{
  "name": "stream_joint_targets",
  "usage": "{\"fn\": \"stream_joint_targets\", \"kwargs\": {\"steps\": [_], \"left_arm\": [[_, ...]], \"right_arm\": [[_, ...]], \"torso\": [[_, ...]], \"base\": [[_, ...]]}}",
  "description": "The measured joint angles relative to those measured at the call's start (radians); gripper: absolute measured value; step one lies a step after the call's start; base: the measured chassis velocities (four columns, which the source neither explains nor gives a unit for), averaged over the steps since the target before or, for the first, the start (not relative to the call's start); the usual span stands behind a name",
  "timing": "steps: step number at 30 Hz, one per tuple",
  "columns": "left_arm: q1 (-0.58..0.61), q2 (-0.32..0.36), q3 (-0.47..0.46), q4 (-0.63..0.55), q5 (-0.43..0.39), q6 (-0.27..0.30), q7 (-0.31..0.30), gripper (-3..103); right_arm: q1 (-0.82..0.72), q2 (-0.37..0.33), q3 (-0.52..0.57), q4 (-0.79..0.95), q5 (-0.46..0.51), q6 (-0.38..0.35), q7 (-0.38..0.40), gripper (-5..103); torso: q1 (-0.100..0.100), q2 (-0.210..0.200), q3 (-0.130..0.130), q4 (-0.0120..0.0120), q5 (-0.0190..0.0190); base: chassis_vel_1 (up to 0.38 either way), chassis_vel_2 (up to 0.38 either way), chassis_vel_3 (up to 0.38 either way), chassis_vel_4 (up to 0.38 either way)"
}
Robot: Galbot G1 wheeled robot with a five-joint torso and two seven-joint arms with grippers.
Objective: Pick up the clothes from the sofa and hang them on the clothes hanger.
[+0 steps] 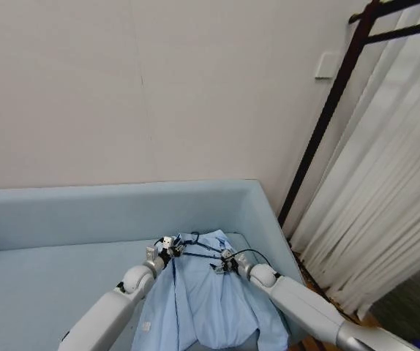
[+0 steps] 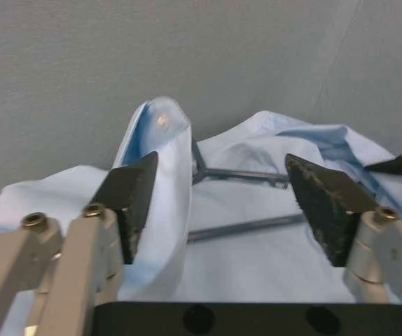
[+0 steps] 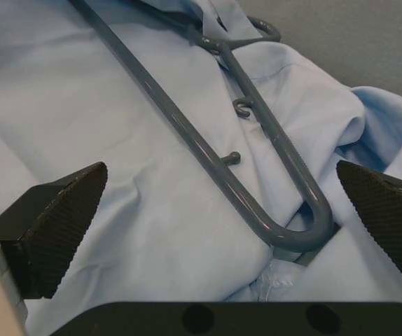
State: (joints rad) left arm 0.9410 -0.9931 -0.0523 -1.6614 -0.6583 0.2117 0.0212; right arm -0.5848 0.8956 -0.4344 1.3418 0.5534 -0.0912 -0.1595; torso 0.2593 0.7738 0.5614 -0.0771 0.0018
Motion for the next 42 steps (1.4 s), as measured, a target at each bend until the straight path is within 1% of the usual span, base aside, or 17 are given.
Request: {"fn": "stream_joint_targets", "kwargs": {"steps": [2,4,6,9,10,13,18,21,22,23,26,28,32,34,37,39,42], "left_arm": [[0.024,0.009,-0.006,-0.01,0.021,-0.019,0.017,74],[0.045,0.008,-0.011,-0.013,0.033,-0.034,0.041,85],[0.07,0.005,-0.02,-0.021,0.036,-0.048,0.047,85],[0.17,-0.006,-0.054,-0.063,0.047,-0.063,0.035,98],[0.17,-0.006,-0.054,-0.063,0.047,-0.063,0.035,98],[0.292,-0.035,-0.074,-0.104,0.073,-0.057,-0.057,100],[0.328,-0.047,-0.085,-0.117,0.088,-0.058,-0.083,100],[0.394,-0.074,-0.104,-0.144,0.165,-0.078,-0.122,100],[0.394,-0.074,-0.104,-0.144,0.165,-0.078,-0.122,100],[0.405,-0.085,-0.103,-0.158,0.155,-0.081,-0.161,100],[0.414,-0.154,-0.103,-0.168,0.087,-0.061,-0.368,100],[0.425,-0.172,-0.11,-0.167,0.071,-0.04,-0.395,100],[0.435,-0.185,-0.108,-0.145,0.066,-0.018,-0.397,103],[0.436,-0.188,-0.107,-0.139,0.066,-0.013,-0.397,100],[0.429,-0.19,-0.103,-0.114,0.074,0.03,-0.416,84],[0.424,-0.185,-0.1,-0.107,0.076,0.045,-0.419,84],[0.41,-0.165,-0.088,-0.097,0.076,0.082,-0.432,68]], "right_arm": [[-0.035,-0.038,0.036,0.05,0.015,-0.011,0.006,100],[-0.069,-0.073,0.064,0.086,0.022,-0.013,0.016,100],[-0.078,-0.083,0.072,0.098,0.027,-0.014,0.02,100],[-0.097,-0.101,0.084,0.13,0.051,-0.015,0.029,100],[-0.097,-0.101,0.084,0.13,0.051,-0.015,0.029,100],[-0.108,-0.112,0.091,0.161,0.073,-0.016,0.036,100],[-0.111,-0.116,0.094,0.17,0.078,-0.016,0.036,100],[-0.135,-0.138,0.115,0.191,0.084,-0.016,0.039,100],[-0.135,-0.138,0.115,0.191,0.084,-0.016,0.039,100],[-0.143,-0.143,0.122,0.192,0.084,-0.013,0.043,100],[-0.145,-0.144,0.124,0.18,0.083,-0.007,0.045,100],[-0.146,-0.147,0.124,0.177,0.083,-0.004,0.045,100],[-0.146,-0.155,0.124,0.174,0.083,-0.001,0.043,100],[-0.146,-0.156,0.124,0.173,0.083,0.0,0.043,100],[-0.145,-0.16,0.128,0.162,0.084,0.002,0.04,100],[-0.144,-0.16,0.13,0.157,0.085,0.004,0.039,100],[-0.143,-0.161,0.134,0.143,0.087,0.011,0.038,100]], "torso": [[0.0,0.0,0.0,0.0001,0.0],[0.0,0.0,0.0,-0.0019,-0.0005],[0.0,0.0,0.0,-0.002,-0.0004],[0.0,0.0,0.0,-0.0012,-0.0001],[0.0,0.0,0.0,-0.0012,-0.0001],[0.0,0.0,0.0,0.0,-0.0004],[0.0,0.0,0.0,0.0,-0.0003],[0.0,0.0,0.0,-0.0008,-0.0002],[0.0,0.0,0.0,-0.0008,-0.0002],[0.0,0.0,0.0,-0.0016,-0.0002],[0.0,0.0,0.0,-0.0009,-0.0003],[0.0,0.0,0.0,-0.0008,-0.0001],[0.0,0.0,0.0,-0.0008,-0.0001],[0.0,0.0,0.0,-0.0008,-0.0003],[0.0,0.0,0.0,-0.0008,-0.0003],[0.0,0.0,0.0,-0.0008,-0.0003],[0.0,0.0,0.0,-0.0009,-0.0002]], "base": [[0.0,0.0,0.0,0.0],[0.0,0.0,0.0,0.0],[0.0,0.0,0.0,0.0],[0.0,0.0,0.0,0.0],[0.0,0.0,0.0,0.0],[0.0,0.0,0.0,0.0],[0.0,0.0,0.0,0.0],[0.0,0.0,0.0,0.0],[0.0,0.0,0.0,0.0],[0.0,0.0,0.0,0.0],[0.0,0.0,0.0,0.0],[0.0,0.0,0.0,0.0],[0.0,0.0,0.0,0.0],[0.0,0.0,0.0,0.0],[0.0,0.0,0.0,0.0],[0.0,0.0,0.0,0.0],[0.0,0.0,0.0,0.0]]}}
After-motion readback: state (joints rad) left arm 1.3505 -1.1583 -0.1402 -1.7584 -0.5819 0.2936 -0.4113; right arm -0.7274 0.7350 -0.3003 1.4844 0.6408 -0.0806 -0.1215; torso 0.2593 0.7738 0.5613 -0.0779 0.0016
